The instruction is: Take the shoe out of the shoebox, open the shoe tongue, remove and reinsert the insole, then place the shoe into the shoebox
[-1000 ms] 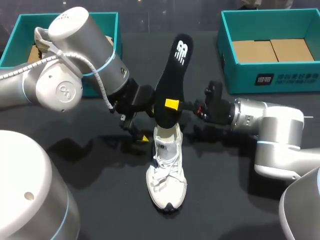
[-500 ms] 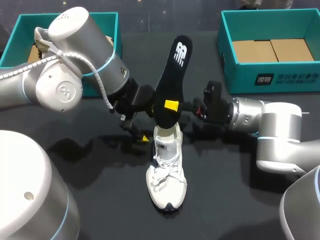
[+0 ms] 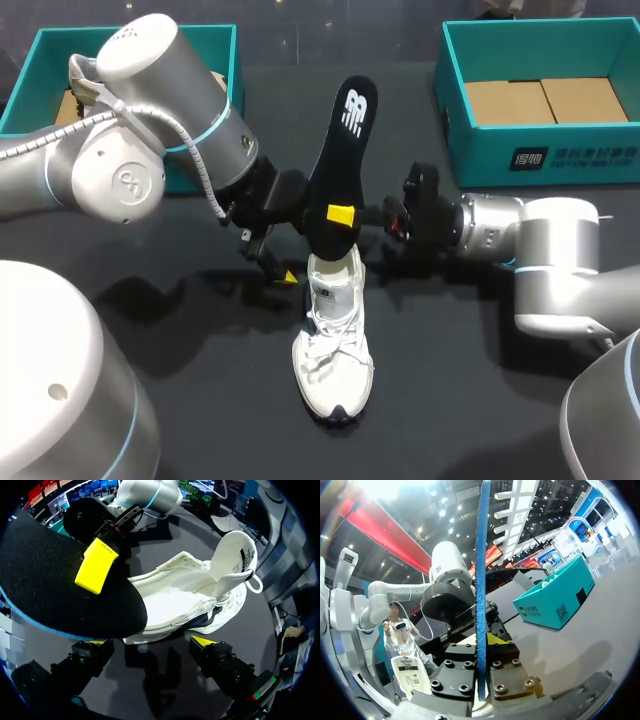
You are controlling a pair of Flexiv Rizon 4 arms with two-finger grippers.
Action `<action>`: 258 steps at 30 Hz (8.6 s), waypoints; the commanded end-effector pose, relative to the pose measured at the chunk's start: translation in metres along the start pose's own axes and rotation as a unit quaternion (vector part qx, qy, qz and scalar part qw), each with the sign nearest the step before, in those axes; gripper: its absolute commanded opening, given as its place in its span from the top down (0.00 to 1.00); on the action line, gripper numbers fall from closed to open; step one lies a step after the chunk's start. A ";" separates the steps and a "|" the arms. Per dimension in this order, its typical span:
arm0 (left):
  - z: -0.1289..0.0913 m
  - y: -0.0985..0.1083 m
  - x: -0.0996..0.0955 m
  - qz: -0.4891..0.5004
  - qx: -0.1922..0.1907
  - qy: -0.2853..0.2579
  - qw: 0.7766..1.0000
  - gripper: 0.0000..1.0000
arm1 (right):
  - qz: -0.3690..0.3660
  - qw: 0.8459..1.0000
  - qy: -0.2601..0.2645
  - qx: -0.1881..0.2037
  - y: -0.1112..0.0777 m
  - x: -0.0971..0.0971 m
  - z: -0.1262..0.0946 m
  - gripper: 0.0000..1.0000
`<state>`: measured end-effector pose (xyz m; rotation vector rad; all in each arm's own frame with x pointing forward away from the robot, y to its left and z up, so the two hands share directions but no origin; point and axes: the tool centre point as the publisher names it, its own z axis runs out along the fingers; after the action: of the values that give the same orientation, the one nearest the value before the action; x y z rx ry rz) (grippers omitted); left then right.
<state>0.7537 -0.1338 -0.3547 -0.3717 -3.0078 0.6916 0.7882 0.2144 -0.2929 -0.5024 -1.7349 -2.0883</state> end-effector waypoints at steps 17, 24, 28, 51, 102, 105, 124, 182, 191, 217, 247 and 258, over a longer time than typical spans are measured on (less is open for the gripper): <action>0.000 0.000 0.000 0.000 0.000 0.000 1.000 0.00 | 0.024 1.000 -0.006 0.017 -0.022 0.005 -0.002 1.00; 0.000 0.000 0.000 0.000 0.000 0.000 1.000 0.00 | 0.041 0.998 -0.023 0.038 -0.029 0.008 0.001 1.00; 0.000 0.000 0.000 0.000 0.000 0.000 1.000 0.00 | 0.051 0.997 -0.029 0.045 -0.035 0.011 0.000 1.00; 0.000 0.000 0.000 0.000 0.000 0.000 1.000 0.00 | 0.094 0.992 -0.073 0.048 -0.071 0.027 -0.007 1.00; 0.000 0.000 0.000 0.000 0.000 0.000 1.000 0.00 | 0.060 0.992 -0.057 0.097 -0.018 0.019 0.008 0.90; 0.000 0.000 0.000 0.000 0.000 0.000 1.000 0.00 | 0.070 0.991 -0.058 0.093 -0.018 0.018 0.007 1.00; 0.000 0.000 0.000 0.000 0.000 0.000 1.000 0.00 | 0.155 0.980 -0.090 0.092 -0.071 0.027 -0.003 1.00; 0.000 0.000 0.000 0.000 0.000 0.000 1.000 0.00 | 0.157 0.973 -0.114 0.127 -0.063 0.032 0.013 0.83; 0.000 0.000 0.000 0.000 0.000 0.000 1.000 0.00 | 0.115 0.973 -0.126 0.152 -0.037 0.038 0.019 0.77; 0.000 0.000 0.000 0.000 0.000 0.000 1.000 0.00 | 0.177 0.964 -0.137 0.146 -0.056 0.022 0.003 1.00; 0.000 0.000 0.000 0.000 0.000 0.000 1.000 0.00 | 0.142 0.965 -0.164 0.149 -0.026 0.016 -0.008 1.00; 0.000 0.000 0.000 0.000 0.000 0.000 1.000 0.00 | 0.195 0.956 -0.175 0.133 -0.065 0.031 -0.012 1.00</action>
<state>0.7538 -0.1338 -0.3548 -0.3717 -3.0077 0.6916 0.7422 0.2093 -0.3352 -1.0492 -1.8727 -1.5186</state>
